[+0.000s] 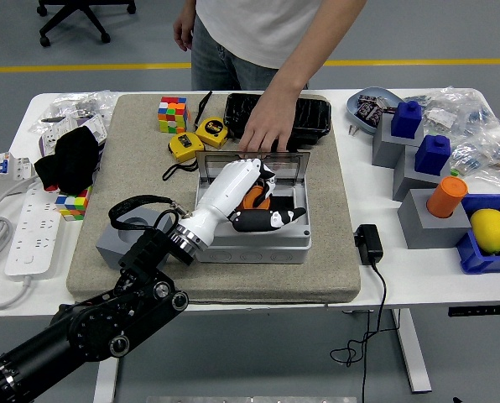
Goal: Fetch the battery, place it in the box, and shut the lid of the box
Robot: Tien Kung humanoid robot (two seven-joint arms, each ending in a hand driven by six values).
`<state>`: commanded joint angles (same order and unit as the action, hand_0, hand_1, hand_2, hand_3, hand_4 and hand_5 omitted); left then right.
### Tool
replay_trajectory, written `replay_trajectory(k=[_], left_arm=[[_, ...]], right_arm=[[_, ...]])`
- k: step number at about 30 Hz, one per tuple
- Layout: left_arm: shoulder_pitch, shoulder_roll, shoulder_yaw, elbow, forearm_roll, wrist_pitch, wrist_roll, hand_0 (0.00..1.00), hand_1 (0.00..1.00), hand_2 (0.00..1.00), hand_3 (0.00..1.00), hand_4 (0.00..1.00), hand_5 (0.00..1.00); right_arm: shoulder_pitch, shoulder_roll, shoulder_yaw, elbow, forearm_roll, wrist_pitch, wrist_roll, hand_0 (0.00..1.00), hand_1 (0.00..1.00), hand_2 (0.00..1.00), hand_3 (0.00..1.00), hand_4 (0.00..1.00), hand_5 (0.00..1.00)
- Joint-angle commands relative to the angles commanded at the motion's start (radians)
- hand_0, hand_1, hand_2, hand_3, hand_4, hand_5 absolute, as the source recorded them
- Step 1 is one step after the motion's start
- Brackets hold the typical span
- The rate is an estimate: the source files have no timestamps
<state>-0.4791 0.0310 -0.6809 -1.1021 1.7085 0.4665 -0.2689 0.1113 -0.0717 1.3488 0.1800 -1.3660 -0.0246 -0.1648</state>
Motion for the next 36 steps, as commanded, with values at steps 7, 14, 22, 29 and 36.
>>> replay_trajectory(k=[7,14,22,29,36], left_arm=[[-0.009,-0.002,0.021,0.033,-0.024,0.018,-0.017,0.053,0.002,0.022,0.002,0.881,0.415],[-0.008,-0.005,0.006,0.045,-0.016,0.024,-0.025,0.069,0.002,0.034,0.008,0.896,0.448],[-0.006,-0.003,-0.008,0.031,0.007,0.014,-0.038,0.15,0.113,0.148,0.118,0.896,0.434],[-0.005,-0.003,-0.013,0.033,0.028,-0.016,-0.033,0.226,0.397,0.366,0.374,0.906,0.451],[-0.004,-0.003,-0.014,0.027,0.036,-0.026,-0.03,0.243,0.429,0.409,0.412,0.911,0.458]], right_arm=[[0.001,-0.001,-0.001,0.0,0.001,0.0,0.001,0.782,0.706,0.717,0.748,0.998,0.998],[-0.001,-0.001,0.001,0.0,-0.002,0.0,0.0,0.781,0.705,0.717,0.747,0.998,0.998],[-0.001,-0.001,0.002,0.0,-0.002,0.0,0.0,0.782,0.706,0.717,0.748,0.998,0.998],[-0.001,-0.001,0.002,0.0,-0.002,0.0,0.001,0.781,0.705,0.717,0.748,0.998,0.998],[-0.003,0.0,0.002,0.0,-0.003,0.0,-0.001,0.782,0.706,0.717,0.748,0.998,0.998]])
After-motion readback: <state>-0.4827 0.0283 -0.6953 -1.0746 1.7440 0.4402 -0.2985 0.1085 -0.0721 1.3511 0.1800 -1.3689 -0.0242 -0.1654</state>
